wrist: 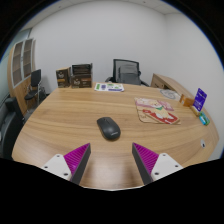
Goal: Arrange mouse
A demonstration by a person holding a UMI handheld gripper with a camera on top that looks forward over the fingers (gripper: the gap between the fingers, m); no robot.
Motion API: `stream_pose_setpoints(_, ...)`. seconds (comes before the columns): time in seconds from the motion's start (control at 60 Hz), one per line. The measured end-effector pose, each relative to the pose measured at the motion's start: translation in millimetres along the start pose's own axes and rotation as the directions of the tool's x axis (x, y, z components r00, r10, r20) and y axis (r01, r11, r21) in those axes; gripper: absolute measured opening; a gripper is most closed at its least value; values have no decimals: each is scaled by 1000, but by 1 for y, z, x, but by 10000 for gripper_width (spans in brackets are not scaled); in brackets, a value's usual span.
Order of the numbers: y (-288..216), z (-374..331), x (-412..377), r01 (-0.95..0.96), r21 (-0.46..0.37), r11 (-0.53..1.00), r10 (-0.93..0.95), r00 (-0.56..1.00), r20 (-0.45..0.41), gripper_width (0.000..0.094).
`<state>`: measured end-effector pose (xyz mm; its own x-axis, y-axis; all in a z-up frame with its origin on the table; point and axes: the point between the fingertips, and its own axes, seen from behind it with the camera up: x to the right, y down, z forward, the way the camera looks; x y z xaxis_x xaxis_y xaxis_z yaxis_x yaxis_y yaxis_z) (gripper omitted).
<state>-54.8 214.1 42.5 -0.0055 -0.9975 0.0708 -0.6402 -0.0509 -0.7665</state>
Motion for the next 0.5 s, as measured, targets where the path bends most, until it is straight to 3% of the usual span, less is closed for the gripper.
stream_pose_setpoints(0.5, -22, 110, 10, 28, -27, 999, -29, 999, -36, 870)
